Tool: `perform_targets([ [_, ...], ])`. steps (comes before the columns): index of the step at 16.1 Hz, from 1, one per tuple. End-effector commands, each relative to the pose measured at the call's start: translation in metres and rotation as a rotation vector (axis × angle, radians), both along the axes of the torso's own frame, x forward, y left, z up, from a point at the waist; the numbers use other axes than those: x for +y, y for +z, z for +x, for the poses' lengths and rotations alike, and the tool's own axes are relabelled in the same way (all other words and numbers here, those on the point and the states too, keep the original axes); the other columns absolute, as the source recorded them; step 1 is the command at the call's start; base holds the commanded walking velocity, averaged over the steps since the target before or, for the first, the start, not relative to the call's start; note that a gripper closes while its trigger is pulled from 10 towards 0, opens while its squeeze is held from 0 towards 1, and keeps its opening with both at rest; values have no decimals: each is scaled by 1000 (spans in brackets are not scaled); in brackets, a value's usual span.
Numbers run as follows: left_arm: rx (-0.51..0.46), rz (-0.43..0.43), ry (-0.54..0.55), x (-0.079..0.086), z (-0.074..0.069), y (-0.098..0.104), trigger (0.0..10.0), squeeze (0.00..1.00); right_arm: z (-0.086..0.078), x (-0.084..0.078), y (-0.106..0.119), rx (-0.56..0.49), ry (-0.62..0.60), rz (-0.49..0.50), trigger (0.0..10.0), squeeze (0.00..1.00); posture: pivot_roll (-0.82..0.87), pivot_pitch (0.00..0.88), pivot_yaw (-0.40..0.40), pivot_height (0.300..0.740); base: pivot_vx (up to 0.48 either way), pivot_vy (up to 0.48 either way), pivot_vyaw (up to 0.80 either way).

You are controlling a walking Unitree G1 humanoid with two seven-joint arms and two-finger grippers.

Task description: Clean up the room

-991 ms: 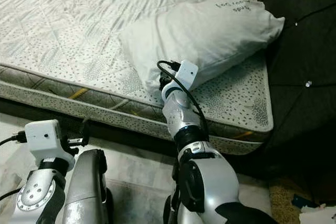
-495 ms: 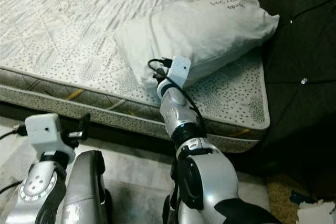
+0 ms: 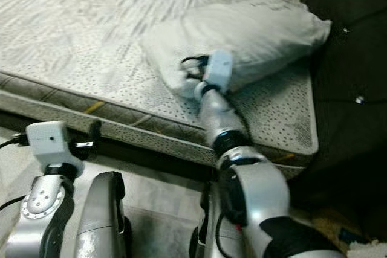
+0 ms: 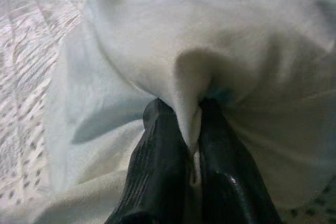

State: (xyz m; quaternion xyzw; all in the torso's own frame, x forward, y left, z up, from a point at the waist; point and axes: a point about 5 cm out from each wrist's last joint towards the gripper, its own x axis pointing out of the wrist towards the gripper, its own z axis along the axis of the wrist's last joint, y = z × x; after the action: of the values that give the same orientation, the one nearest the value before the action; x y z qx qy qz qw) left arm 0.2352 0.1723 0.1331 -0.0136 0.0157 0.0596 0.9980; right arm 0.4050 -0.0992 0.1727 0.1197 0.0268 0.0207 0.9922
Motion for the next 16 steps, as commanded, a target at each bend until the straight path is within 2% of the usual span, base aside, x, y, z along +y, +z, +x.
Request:
perform_targets([
  [1,4,8,-18,-2,1,-2,10000,0,10,-43,31,-96,-120,-17,0,0,247,57,-82,554,0,0,0],
  [2,-1,9,-28,-4,4,-2,10000,0,11,-71,39,-114,-186,-40,0,0,235,36,-74,554,0,0,0],
  [5,-14,10,-34,-5,12,-1,10000,0,5,-131,58,-145,-322,-105,0,0,219,12,-68,554,0,0,0],
  [6,-17,9,-34,-5,13,-1,10000,0,4,-141,62,-151,-343,-122,0,0,219,12,-68,554,0,0,0],
  [8,-23,8,-39,-4,18,-4,10000,0,-7,-177,69,-160,-419,-187,0,0,184,0,-50,554,0,0,0],
  [10,-29,5,-51,-8,22,-4,10000,0,-16,-202,67,-140,-475,-233,0,0,172,0,-40,554,0,0,0],
  [11,-33,5,-59,-9,25,-4,10000,0,-26,-222,65,-111,-535,-265,0,0,162,0,-35,554,0,0,0],
  [12,-35,5,-60,-9,26,-4,10000,0,-32,-234,63,-87,-576,-298,0,0,162,0,-35,554,0,0,0],
  [14,-35,6,-61,-9,26,-5,10000,0,-42,-252,59,-29,-643,-350,0,0,148,0,-32,554,0,0,0],
  [15,-35,6,-60,-9,26,-7,10000,0,-52,-266,51,32,-684,-422,0,0,143,0,-38,554,0,0,0],
  [16,-35,5,-59,-9,26,-7,10000,0,-55,-269,48,45,-688,-444,0,0,141,0,-39,554,0,0,0],
])
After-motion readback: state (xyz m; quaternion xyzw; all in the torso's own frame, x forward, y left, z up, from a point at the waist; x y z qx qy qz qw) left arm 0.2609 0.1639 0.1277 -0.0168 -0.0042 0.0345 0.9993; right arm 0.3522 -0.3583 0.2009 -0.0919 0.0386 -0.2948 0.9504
